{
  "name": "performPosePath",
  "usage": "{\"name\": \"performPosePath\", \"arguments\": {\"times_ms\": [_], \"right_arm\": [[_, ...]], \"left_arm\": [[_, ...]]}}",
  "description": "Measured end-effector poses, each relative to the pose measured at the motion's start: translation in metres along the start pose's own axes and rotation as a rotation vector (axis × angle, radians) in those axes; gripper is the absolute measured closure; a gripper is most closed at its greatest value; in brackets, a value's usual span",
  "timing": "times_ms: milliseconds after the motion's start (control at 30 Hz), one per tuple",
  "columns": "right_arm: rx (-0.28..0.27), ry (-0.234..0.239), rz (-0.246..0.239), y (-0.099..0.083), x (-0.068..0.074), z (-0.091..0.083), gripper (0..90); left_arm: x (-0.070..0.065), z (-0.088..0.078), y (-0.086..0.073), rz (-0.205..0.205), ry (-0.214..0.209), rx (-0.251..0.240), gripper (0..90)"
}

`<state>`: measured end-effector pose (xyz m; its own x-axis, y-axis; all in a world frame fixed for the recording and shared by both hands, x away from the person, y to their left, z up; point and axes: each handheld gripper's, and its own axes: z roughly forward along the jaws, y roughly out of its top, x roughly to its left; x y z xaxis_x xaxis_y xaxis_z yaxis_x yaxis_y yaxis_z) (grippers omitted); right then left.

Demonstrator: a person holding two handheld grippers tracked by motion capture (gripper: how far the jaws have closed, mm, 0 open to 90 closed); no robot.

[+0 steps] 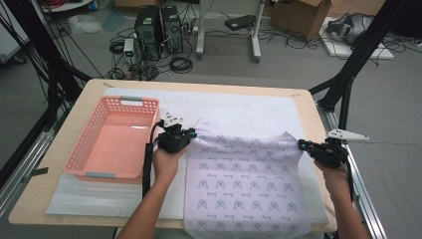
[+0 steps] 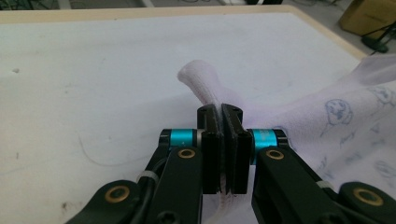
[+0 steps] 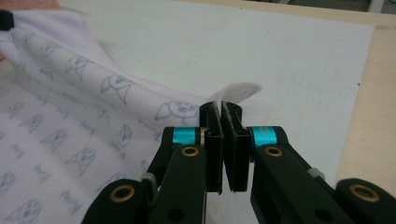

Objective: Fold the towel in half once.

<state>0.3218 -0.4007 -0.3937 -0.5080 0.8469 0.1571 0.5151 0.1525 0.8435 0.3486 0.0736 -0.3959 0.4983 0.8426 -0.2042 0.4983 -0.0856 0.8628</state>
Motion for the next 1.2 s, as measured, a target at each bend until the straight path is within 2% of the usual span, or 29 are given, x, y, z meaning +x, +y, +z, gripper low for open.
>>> {"name": "performPosePath", "arguments": {"times_ms": [133, 300, 433, 533, 633, 767, 933, 967, 1000, 1033, 1067, 1100, 1133, 1200], "right_arm": [[-0.005, 0.023, 0.002, -0.015, 0.009, -0.016, 87.8], [0.005, 0.044, -0.006, -0.036, 0.023, -0.03, 87.8], [0.01, 0.053, -0.009, -0.053, 0.035, -0.041, 87.8], [0.02, 0.057, 0.01, -0.063, 0.04, -0.048, 87.8], [0.041, 0.045, 0.005, -0.071, 0.047, -0.055, 87.8], [0.058, 0.044, 0.016, -0.082, 0.053, -0.063, 87.8], [0.106, 0.044, 0.023, -0.094, 0.054, -0.067, 87.8], [0.116, 0.044, 0.026, -0.095, 0.055, -0.066, 87.8], [0.132, 0.043, 0.025, -0.096, 0.054, -0.064, 87.6], [0.15, 0.043, 0.027, -0.097, 0.054, -0.061, 85.8], [0.164, 0.042, 0.031, -0.096, 0.053, -0.059, 80.9], [0.163, 0.023, 0.044, -0.095, 0.054, -0.058, 69.6], [0.155, 0.014, 0.054, -0.093, 0.053, -0.057, 63.0], [0.134, -0.005, 0.06, -0.087, 0.052, -0.056, 55.9]], "left_arm": [[-0.008, -0.016, -0.015, 0.026, -0.017, -0.002, 86.4], [-0.014, -0.039, -0.044, 0.014, -0.05, -0.01, 86.4], [-0.018, -0.054, -0.066, 0.019, -0.085, 0.016, 86.4], [-0.023, -0.064, -0.079, 0.026, -0.105, 0.028, 86.3], [-0.029, -0.072, -0.086, 0.043, -0.119, 0.043, 86.2], [-0.036, -0.081, -0.1, 0.04, -0.131, 0.058, 86.3], [-0.045, -0.088, -0.111, 0.058, -0.139, 0.074, 85.7], [-0.046, -0.088, -0.112, 0.06, -0.137, 0.076, 84.2], [-0.046, -0.088, -0.112, 0.058, -0.132, 0.073, 78.9], [-0.045, -0.087, -0.112, 0.045, -0.13, 0.063, 69.4], [-0.041, -0.086, -0.11, 0.026, -0.135, 0.05, 60.4], [-0.038, -0.086, -0.107, 0.008, -0.133, 0.036, 52.5], [-0.034, -0.085, -0.104, -0.004, -0.136, 0.023, 47.2], [-0.025, -0.081, -0.094, -0.031, -0.136, 0.005, 41.9]]}}
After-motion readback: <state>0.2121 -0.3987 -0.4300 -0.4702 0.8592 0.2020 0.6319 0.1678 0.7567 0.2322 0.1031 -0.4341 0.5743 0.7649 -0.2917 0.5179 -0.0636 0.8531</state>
